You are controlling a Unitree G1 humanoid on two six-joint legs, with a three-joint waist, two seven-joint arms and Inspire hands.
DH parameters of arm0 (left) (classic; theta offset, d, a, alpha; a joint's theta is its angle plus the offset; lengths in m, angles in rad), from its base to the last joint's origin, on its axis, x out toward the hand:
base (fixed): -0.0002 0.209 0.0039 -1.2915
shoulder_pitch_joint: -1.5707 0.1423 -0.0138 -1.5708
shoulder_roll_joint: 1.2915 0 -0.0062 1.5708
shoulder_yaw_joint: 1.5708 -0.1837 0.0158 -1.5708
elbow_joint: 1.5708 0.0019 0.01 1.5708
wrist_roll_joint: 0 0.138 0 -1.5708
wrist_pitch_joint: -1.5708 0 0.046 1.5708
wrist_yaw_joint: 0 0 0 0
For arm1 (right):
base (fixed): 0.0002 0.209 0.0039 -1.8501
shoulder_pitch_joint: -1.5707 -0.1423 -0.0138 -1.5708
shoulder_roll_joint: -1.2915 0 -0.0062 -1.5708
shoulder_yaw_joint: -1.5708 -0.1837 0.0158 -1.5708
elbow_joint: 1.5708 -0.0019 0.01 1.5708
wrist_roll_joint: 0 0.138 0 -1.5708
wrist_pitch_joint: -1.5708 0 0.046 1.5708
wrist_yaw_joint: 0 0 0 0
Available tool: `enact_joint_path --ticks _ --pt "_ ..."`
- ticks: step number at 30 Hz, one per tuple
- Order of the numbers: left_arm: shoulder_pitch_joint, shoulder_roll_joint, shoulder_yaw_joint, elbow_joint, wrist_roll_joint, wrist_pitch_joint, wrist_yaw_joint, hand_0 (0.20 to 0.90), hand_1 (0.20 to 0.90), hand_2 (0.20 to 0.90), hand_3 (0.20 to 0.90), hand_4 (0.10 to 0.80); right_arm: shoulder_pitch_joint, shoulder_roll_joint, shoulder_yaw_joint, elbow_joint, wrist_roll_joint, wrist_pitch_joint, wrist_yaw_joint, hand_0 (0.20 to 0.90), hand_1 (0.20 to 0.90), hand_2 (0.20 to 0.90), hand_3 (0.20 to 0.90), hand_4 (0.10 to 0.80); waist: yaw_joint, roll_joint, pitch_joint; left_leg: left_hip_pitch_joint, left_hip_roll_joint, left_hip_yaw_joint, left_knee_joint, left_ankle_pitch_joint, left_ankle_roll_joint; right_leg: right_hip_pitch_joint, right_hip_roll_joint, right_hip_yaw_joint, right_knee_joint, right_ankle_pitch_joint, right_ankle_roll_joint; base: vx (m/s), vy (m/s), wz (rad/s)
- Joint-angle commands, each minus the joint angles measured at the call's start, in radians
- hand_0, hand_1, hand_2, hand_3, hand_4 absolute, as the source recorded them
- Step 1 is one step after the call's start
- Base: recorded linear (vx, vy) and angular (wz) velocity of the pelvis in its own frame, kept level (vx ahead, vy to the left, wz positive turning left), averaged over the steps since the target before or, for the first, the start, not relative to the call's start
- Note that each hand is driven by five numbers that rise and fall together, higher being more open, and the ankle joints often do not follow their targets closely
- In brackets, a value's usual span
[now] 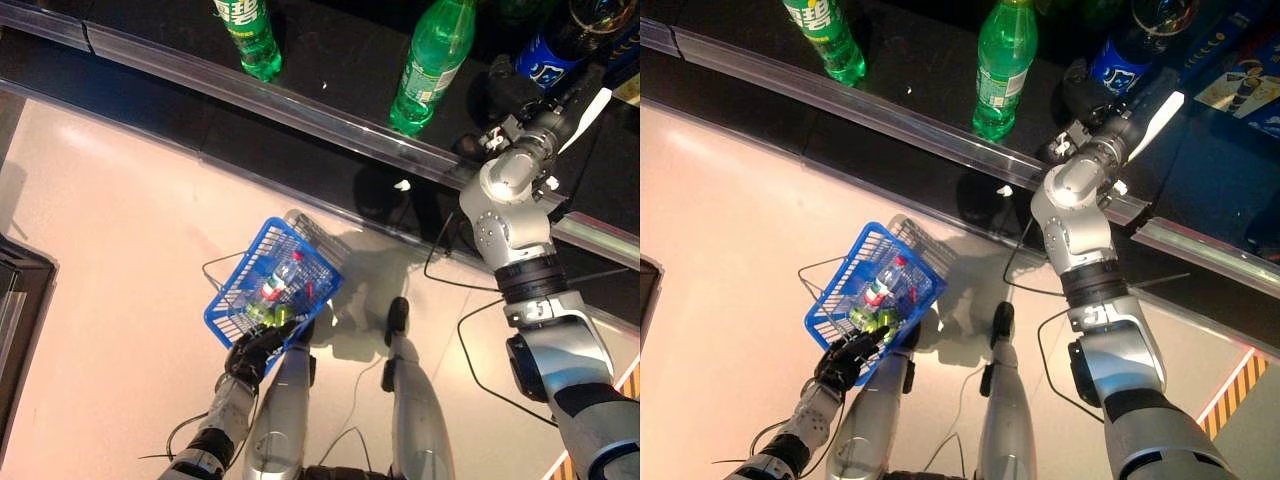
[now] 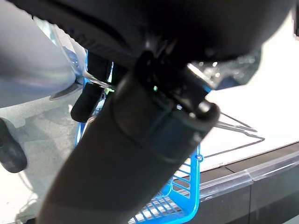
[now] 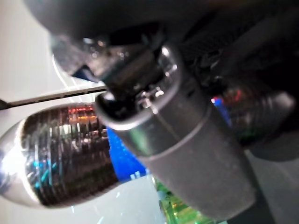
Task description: Pick up the drink and place into the basket.
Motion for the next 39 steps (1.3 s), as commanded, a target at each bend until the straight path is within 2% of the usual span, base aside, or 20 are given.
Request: enact_joint_path --ticks 1,3,16,26,29,32,34,39 --pt "0.127 0.051 -0.019 -0.089 -0.009 -0.019 -0.007 0.3 0.3 0.3 0.2 0.1 -0.171 -0.133 0.009 -0.106 -0.054 -0.069 -0.054 0.559 0.559 0.559 0.502 0.402 0.029 0.039 -0.013 -0.044 -0.036 -0.047 -0.042 0.107 0.058 0.039 -0.013 -0.046 0.121 -0.119 -0.028 0.0 0.0 0.0" --pt "0.128 0.051 -0.018 -0.086 -0.011 -0.018 -0.012 0.3 0.3 0.3 0.2 0.1 -0.188 -0.137 0.02 -0.099 -0.05 -0.059 -0.057 0.3 0.3 0.3 0.2 0.1 0.03 0.04 -0.013 -0.048 -0.037 -0.049 -0.041 0.107 0.059 0.033 -0.013 -0.044 0.124 -0.12 -0.028 -0.001 0.016 0.01" --pt "0.125 0.059 -0.028 -0.096 -0.023 -0.027 -0.032 0.3 0.3 0.3 0.2 0.1 -0.219 -0.161 0.045 0.002 -0.045 -0.084 -0.045 0.3 0.3 0.3 0.2 0.1 0.036 0.036 -0.013 -0.049 -0.041 -0.043 -0.044 0.107 0.062 0.033 -0.008 -0.047 0.125 -0.122 -0.028 -0.008 0.0 0.0" --pt "0.127 0.09 -0.02 -0.094 -0.011 -0.042 -0.062 0.3 0.3 0.3 0.2 0.1 -0.182 -0.222 0.015 0.089 -0.031 -0.21 -0.063 0.3 0.3 0.3 0.2 0.1 0.032 0.025 -0.013 -0.058 -0.043 -0.031 -0.027 0.094 0.068 0.027 -0.002 -0.057 0.138 -0.127 -0.026 -0.066 -0.03 0.01" --pt "0.126 0.092 -0.014 -0.105 -0.034 -0.066 -0.067 0.3 0.3 0.3 0.2 0.1 -0.14 -0.218 -0.003 0.015 -0.097 -0.203 -0.084 0.3 0.3 0.3 0.2 0.1 0.022 0.026 -0.013 -0.045 -0.041 -0.027 -0.027 0.091 0.068 0.036 0.003 -0.053 0.141 -0.131 -0.025 -0.048 0.005 -0.02" --pt "0.125 0.091 0.001 -0.125 -0.049 -0.101 -0.092 0.3 0.3 0.3 0.2 0.1 -0.053 -0.216 -0.041 -0.115 -0.178 -0.178 -0.056 0.3 0.3 0.3 0.2 0.1 0.004 0.027 -0.013 -0.017 -0.039 -0.014 -0.035 0.086 0.071 0.056 0.005 -0.043 0.138 -0.135 -0.024 -0.054 0.014 0.0" --pt "0.128 0.091 0.005 -0.138 -0.048 -0.114 -0.102 0.3 0.3 0.3 0.2 0.1 -0.012 -0.214 -0.058 -0.177 -0.208 -0.167 -0.027 0.3 0.3 0.3 0.2 0.1 -0.004 0.029 -0.013 -0.003 -0.038 -0.008 -0.038 0.086 0.07 0.067 0.005 -0.041 0.138 -0.138 -0.024 -0.042 0.032 0.0" --pt "0.136 0.095 0.044 -0.169 -0.036 -0.143 -0.134 0.3 0.3 0.3 0.2 0.1 0.211 -0.168 -0.127 -0.416 -0.284 -0.154 0.084 0.3 0.3 0.3 0.2 0.1 -0.034 0.016 -0.013 0.076 -0.036 0.013 -0.047 0.073 0.071 0.139 0.0 -0.033 0.133 -0.147 -0.024 -0.022 -0.014 -0.09"
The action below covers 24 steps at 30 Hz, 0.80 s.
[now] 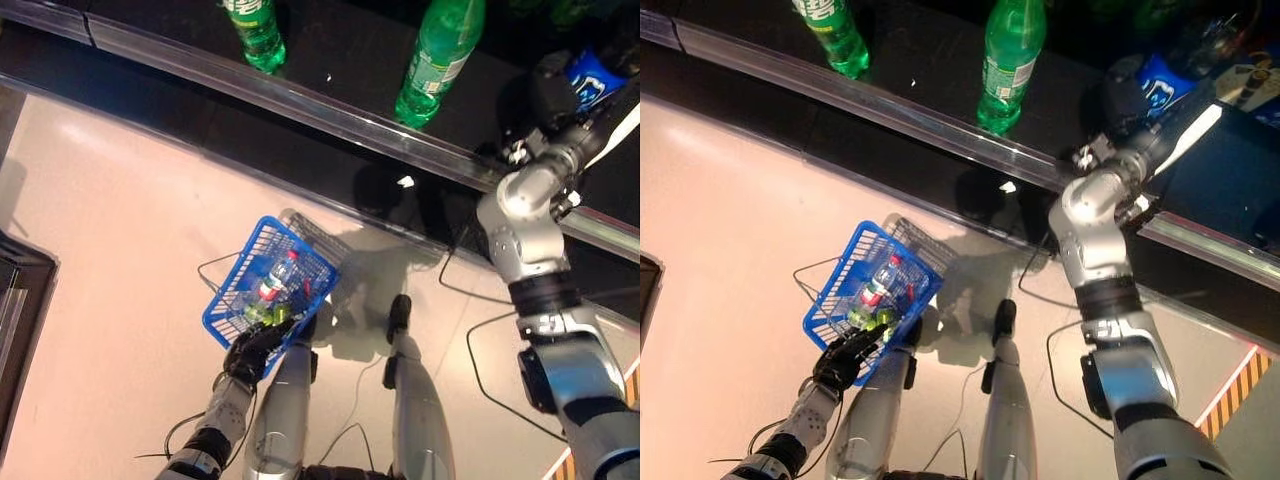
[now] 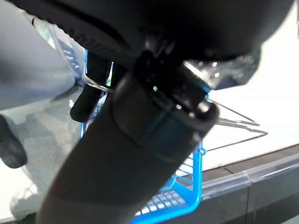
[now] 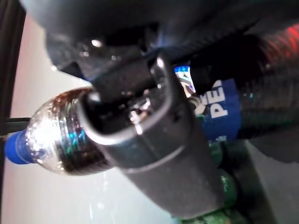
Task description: Pick up the drink and place into the basket.
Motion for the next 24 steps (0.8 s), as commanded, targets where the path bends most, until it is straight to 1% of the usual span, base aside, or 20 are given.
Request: enact_joint_path --ticks 1,4,5,7,9,10,11,12,14,17,21,24 --pt "0.137 0.078 0.054 -0.165 0.005 -0.151 -0.103 0.3 0.3 0.3 0.2 0.1 0.014 -0.108 -0.095 -0.286 -0.179 -0.099 0.085 0.3 0.3 0.3 0.2 0.1 -0.026 0.018 -0.02 0.095 -0.026 0.0 -0.082 0.078 0.059 0.158 0.008 -0.035 0.108 -0.159 -0.035 -0.005 -0.022 -0.1" --pt "0.176 0.073 0.082 -0.19 0.032 -0.162 -0.136 0.3 0.3 0.3 0.2 0.1 0.169 -0.053 -0.114 -0.403 -0.202 -0.135 0.187 0.3 0.3 0.3 0.2 0.1 -0.042 -0.001 -0.038 0.139 -0.021 0.013 -0.082 0.064 0.061 0.207 0.009 -0.027 0.097 -0.164 -0.036 0.038 -0.017 -0.06" --pt "0.184 0.072 0.085 -0.197 0.035 -0.165 -0.139 0.3 0.3 0.3 0.2 0.1 0.19 -0.046 -0.115 -0.42 -0.207 -0.14 0.207 0.3 0.3 0.3 0.2 0.1 -0.045 -0.004 -0.042 0.144 -0.02 0.015 -0.082 0.062 0.061 0.212 0.009 -0.026 0.095 -0.166 -0.037 0.038 -0.017 -0.03" --pt "0.211 0.072 0.097 -0.237 0.05 -0.172 -0.142 0.3 0.3 0.3 0.2 0.1 0.286 -0.03 -0.12 -0.5 -0.195 -0.158 0.29 0.3 0.3 0.3 0.2 0.1 -0.057 -0.017 -0.065 0.169 -0.011 0.026 -0.085 0.055 0.06 0.241 0.01 -0.02 0.087 -0.169 -0.038 0.038 -0.021 -0.06" --pt "0.226 0.071 0.102 -0.257 0.055 -0.176 -0.144 0.3 0.3 0.3 0.2 0.1 0.338 -0.022 -0.117 -0.541 -0.167 -0.174 0.35 0.3 0.3 0.3 0.2 0.1 -0.063 -0.024 -0.081 0.188 -0.006 0.031 -0.092 0.053 0.059 0.262 0.012 -0.016 0.079 -0.172 -0.037 0.052 -0.025 -0.24" --pt "0.24 0.074 0.11 -0.279 0.06 -0.172 -0.148 0.3 0.3 0.3 0.2 0.1 0.386 -0.013 -0.117 -0.585 -0.135 -0.183 0.405 0.3 0.3 0.3 0.2 0.1 -0.067 -0.031 -0.095 0.209 -0.002 0.032 -0.101 0.051 0.058 0.281 0.015 -0.014 0.075 -0.177 -0.036 0.048 -0.023 -0.31" --pt "0.244 0.075 0.111 -0.287 0.063 -0.17 -0.149 0.3 0.3 0.3 0.2 0.1 0.4 -0.009 -0.117 -0.596 -0.124 -0.182 0.426 0.3 0.3 0.3 0.2 0.1 -0.069 -0.032 -0.101 0.216 0.0 0.033 -0.104 0.05 0.058 0.288 0.016 -0.014 0.073 -0.178 -0.036 0.092 -0.028 -0.24" --pt "0.261 0.079 0.118 -0.311 0.07 -0.164 -0.148 0.3 0.3 0.3 0.2 0.1 0.447 -0.004 -0.112 -0.631 -0.073 -0.185 0.502 0.3 0.3 0.3 0.2 0.1 -0.072 -0.038 -0.123 0.24 0.003 0.037 -0.116 0.05 0.057 0.312 0.02 -0.011 0.065 -0.181 -0.036 0.097 -0.022 -0.16" --pt "0.278 0.079 0.123 -0.332 0.069 -0.162 -0.152 0.3 0.3 0.3 0.2 0.1 0.487 -0.001 -0.101 -0.666 -0.037 -0.191 0.586 0.3 0.3 0.3 0.2 0.1 -0.074 -0.043 -0.141 0.262 0.006 0.039 -0.127 0.051 0.056 0.333 0.023 -0.008 0.058 -0.186 -0.037 0.09 -0.017 -0.17" --pt "0.304 0.081 0.135 -0.358 0.077 -0.137 -0.153 0.3 0.3 0.3 0.2 0.1 0.536 0.003 -0.063 -0.726 0.028 -0.191 0.73 0.3 0.3 0.3 0.2 0.1 -0.073 -0.05 -0.182 0.307 0.012 0.042 -0.146 0.049 0.053 0.382 0.028 -0.01 0.04 -0.195 -0.04 0.123 -0.014 -0.07" --pt "0.332 0.089 0.137 -0.378 0.089 -0.105 -0.164 0.3 0.3 0.3 0.2 0.1 0.579 0.002 -0.027 -0.759 0.109 -0.194 0.844 0.3 0.3 0.3 0.2 0.1 -0.071 -0.052 -0.227 0.342 0.015 0.043 -0.157 0.048 0.052 0.415 0.033 -0.008 0.033 -0.2 -0.04 0.105 -0.007 -0.03" --pt "0.349 0.096 0.13 -0.404 0.089 -0.078 -0.165 0.3 0.3 0.3 0.2 0.1 0.609 0.0 0.011 -0.785 0.152 -0.163 0.918 0.3 0.3 0.3 0.2 0.1 -0.07 -0.05 -0.259 0.365 0.017 0.041 -0.173 0.052 0.05 0.434 0.035 -0.003 0.025 -0.202 -0.038 0.092 0.02 0.01"
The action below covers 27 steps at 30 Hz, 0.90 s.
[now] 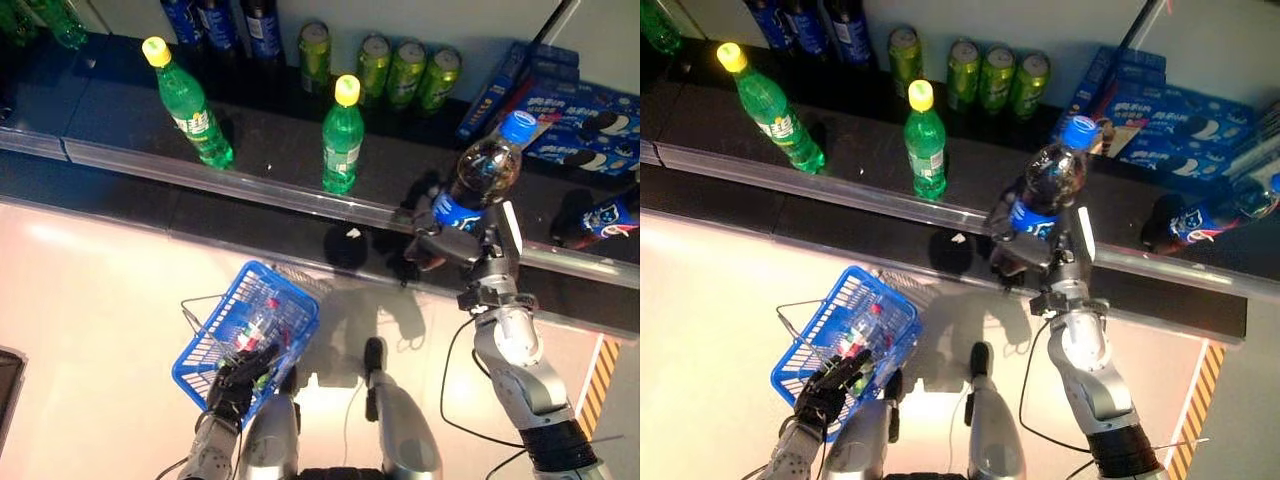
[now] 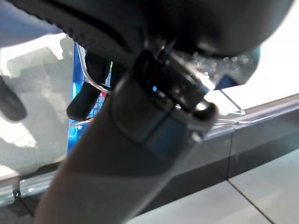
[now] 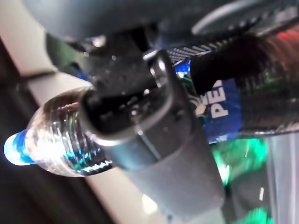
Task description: Pick up the drink and place into the basket.
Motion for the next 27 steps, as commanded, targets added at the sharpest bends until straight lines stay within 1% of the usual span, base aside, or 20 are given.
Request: enact_joint_path --ticks 1,5,7,10,14,19,20,21,24,25,26,27 --pt "0.107 0.094 0.029 -0.222 0.026 -0.082 -0.131 0.3 0.3 0.3 0.2 0.1 -0.04 -0.036 0.006 -0.218 0.096 -0.152 0.136 0.3 0.3 0.3 0.2 0.1 0.007 -0.02 -0.259 -0.063 -0.043 -0.02 0.082 0.03 0.061 0.094 -0.016 0.001 0.075 -0.104 -0.022 0.079 0.024 0.03" --pt "0.151 0.102 0.011 -0.308 0.035 -0.06 -0.141 0.3 0.3 0.3 0.2 0.1 0.022 -0.032 0.084 -0.231 0.186 -0.114 0.246 0.3 0.3 0.3 0.2 0.1 0.02 -0.022 -0.286 -0.043 -0.04 -0.024 0.068 0.034 0.061 0.111 -0.02 0.001 0.066 -0.102 -0.016 0.073 0.01 0.02" --pt "0.163 0.107 0.003 -0.341 0.035 -0.062 -0.144 0.3 0.3 0.3 0.2 0.1 0.033 -0.03 0.114 -0.233 0.21 -0.101 0.282 0.3 0.3 0.3 0.2 0.1 0.025 -0.021 -0.288 -0.04 -0.04 -0.025 0.064 0.035 0.061 0.114 -0.021 0.001 0.064 -0.101 -0.015 0.031 0.009 0.05" --pt "0.189 0.125 -0.024 -0.462 0.02 -0.055 -0.131 0.3 0.3 0.3 0.2 0.1 0.033 -0.019 0.206 -0.237 0.217 -0.076 0.316 0.3 0.3 0.3 0.2 0.1 0.049 -0.015 -0.279 -0.044 -0.042 -0.04 0.062 0.042 0.063 0.121 -0.025 -0.005 0.061 -0.101 -0.014 -0.012 0.016 0.04" --pt "0.203 0.153 -0.05 -0.576 0.016 -0.046 -0.125 0.3 0.3 0.3 0.2 0.1 0.005 -0.008 0.291 -0.235 0.183 -0.069 0.297 0.3 0.3 0.3 0.2 0.1 0.084 -0.007 -0.264 -0.044 -0.049 -0.071 0.049 0.054 0.063 0.131 -0.035 -0.026 0.056 -0.096 -0.011 -0.016 0.014 0.17" --pt "0.202 0.201 -0.076 -0.72 0.033 -0.032 -0.126 0.3 0.3 0.3 0.2 0.1 -0.042 -0.004 0.364 -0.229 0.149 -0.089 0.241 0.3 0.3 0.3 0.2 0.1 0.122 -0.002 -0.258 -0.049 -0.058 -0.101 0.04 0.065 0.065 0.14 -0.05 -0.048 0.042 -0.087 -0.002 -0.002 -0.004 0.27" --pt "0.202 0.203 -0.077 -0.725 0.034 -0.032 -0.13 0.3 0.3 0.3 0.2 0.1 -0.044 -0.003 0.367 -0.229 0.146 -0.091 0.239 0.3 0.3 0.3 0.2 0.1 0.124 -0.003 -0.258 -0.05 -0.059 -0.102 0.04 0.065 0.065 0.14 -0.05 -0.049 0.041 -0.086 -0.001 -0.011 -0.008 0.24" --pt "0.199 0.218 -0.088 -0.772 0.056 -0.026 -0.139 0.3 0.3 0.3 0.2 0.1 -0.065 0.003 0.394 -0.231 0.129 -0.102 0.21 0.3 0.3 0.3 0.2 0.1 0.137 -0.001 -0.257 -0.052 -0.061 -0.112 0.039 0.067 0.065 0.143 -0.056 -0.056 0.036 -0.083 0.002 -0.013 -0.005 0.24" --pt "0.19 0.246 -0.107 -0.818 0.099 -0.029 -0.136 0.3 0.3 0.3 0.2 0.1 -0.101 0.014 0.421 -0.223 0.137 -0.124 0.19 0.3 0.3 0.3 0.2 0.1 0.15 0.002 -0.257 -0.053 -0.061 -0.122 0.04 0.069 0.064 0.149 -0.061 -0.062 0.03 -0.079 0.005 -0.005 0.004 0.19" --pt "0.181 0.26 -0.12 -0.846 0.115 -0.03 -0.129 0.3 0.3 0.3 0.2 0.1 -0.125 0.036 0.446 -0.215 0.17 -0.129 0.169 0.3 0.3 0.3 0.2 0.1 0.162 0.005 -0.26 -0.053 -0.06 -0.13 0.038 0.071 0.063 0.152 -0.064 -0.067 0.026 -0.079 0.007 0.004 0.008 0.1" --pt "0.181 0.26 -0.12 -0.846 0.115 -0.03 -0.129 0.3 0.3 0.3 0.2 0.1 -0.125 0.036 0.446 -0.215 0.17 -0.129 0.169 0.3 0.3 0.3 0.2 0.1 0.161 0.005 -0.26 -0.052 -0.061 -0.13 0.038 0.071 0.063 0.153 -0.064 -0.067 0.026 -0.079 0.007 0.004 0.01 0.07" --pt "0.166 0.27 -0.125 -0.877 0.121 -0.021 -0.128 0.3 0.3 0.3 0.2 0.1 -0.154 0.076 0.473 -0.194 0.163 -0.136 0.15 0.3 0.3 0.3 0.2 0.1 0.175 0.007 -0.264 -0.053 -0.061 -0.14 0.035 0.075 0.063 0.156 -0.068 -0.073 0.021 -0.078 0.008 0.0 0.0 0.0"
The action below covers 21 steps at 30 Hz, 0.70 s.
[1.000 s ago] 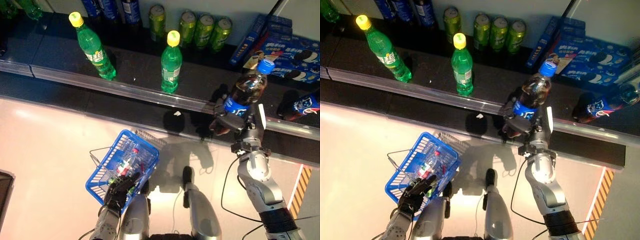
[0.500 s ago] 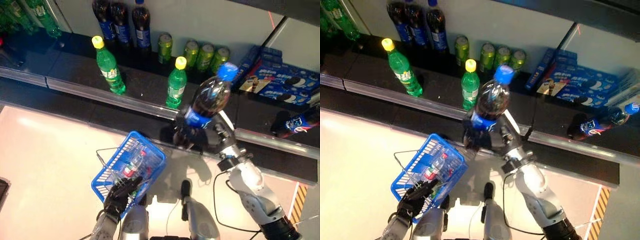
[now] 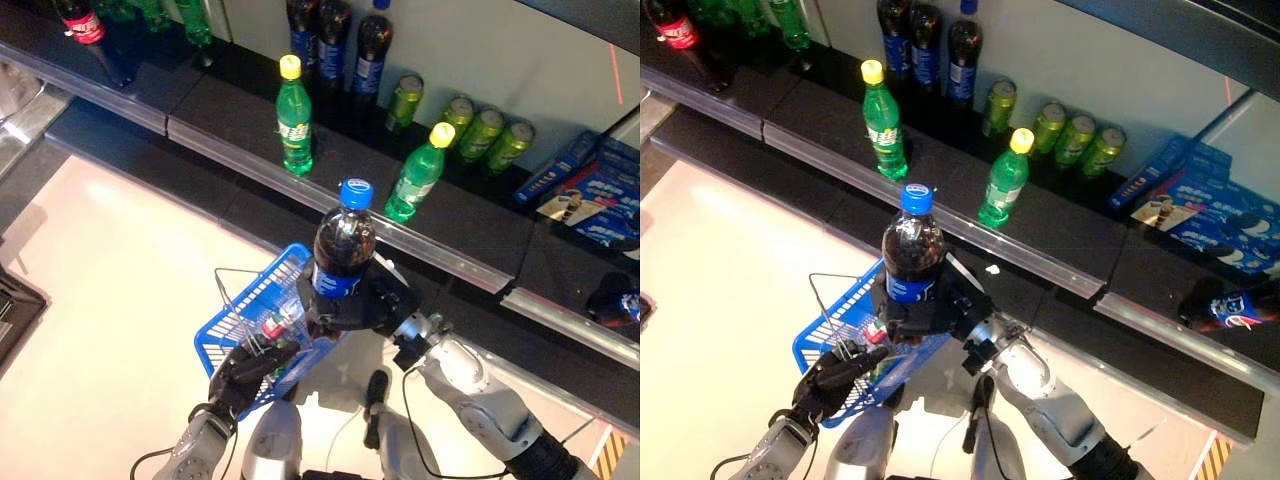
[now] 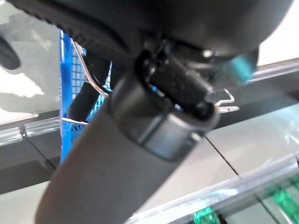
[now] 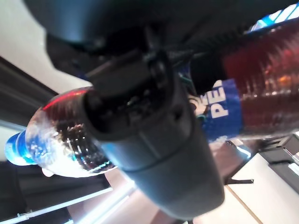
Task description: Pick up the drink and place into the basket.
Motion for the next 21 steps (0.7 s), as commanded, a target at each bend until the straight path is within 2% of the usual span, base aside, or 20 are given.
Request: enact_joint_path --ticks 1,8,14,21 --pt "-0.026 0.068 -0.015 -0.335 0.052 -0.149 -0.123 0.3 0.3 0.3 0.2 0.1 -0.112 0.126 0.052 -0.121 0.048 -0.209 -0.007 0.3 0.3 0.3 0.2 0.1 0.025 0.018 -0.2 -0.048 -0.04 -0.027 0.069 0.032 0.062 0.115 -0.026 0.011 0.022 -0.056 -0.002 -0.015 0.003 0.04" --pt "-0.047 0.074 -0.05 -0.393 0.052 -0.136 -0.132 0.3 0.3 0.3 0.2 0.1 -0.196 0.214 0.125 -0.046 -0.107 -0.244 -0.106 0.3 0.3 0.3 0.2 0.1 0.078 0.027 -0.206 -0.051 -0.04 -0.074 0.044 0.055 0.057 0.127 -0.039 -0.019 0.001 -0.045 0.003 -0.011 0.003 0.15" --pt "-0.033 0.096 -0.052 -0.407 0.072 -0.14 -0.174 0.3 0.3 0.3 0.2 0.1 -0.235 0.223 0.115 0.038 -0.193 -0.258 -0.179 0.3 0.3 0.3 0.2 0.1 0.108 0.033 -0.211 -0.061 -0.039 -0.098 0.03 0.071 0.05 0.129 -0.052 -0.048 -0.011 -0.038 0.008 -0.005 0.017 0.18" --pt "-0.041 0.132 -0.07 -0.431 -0.025 -0.143 -0.316 0.3 0.3 0.3 0.2 0.1 -0.281 0.212 0.118 0.175 -0.289 -0.267 -0.272 0.3 0.3 0.3 0.2 0.1 0.135 0.046 -0.211 -0.075 -0.033 -0.115 0.019 0.085 0.041 0.127 -0.067 -0.078 -0.017 -0.035 0.014 0.014 0.028 0.27"
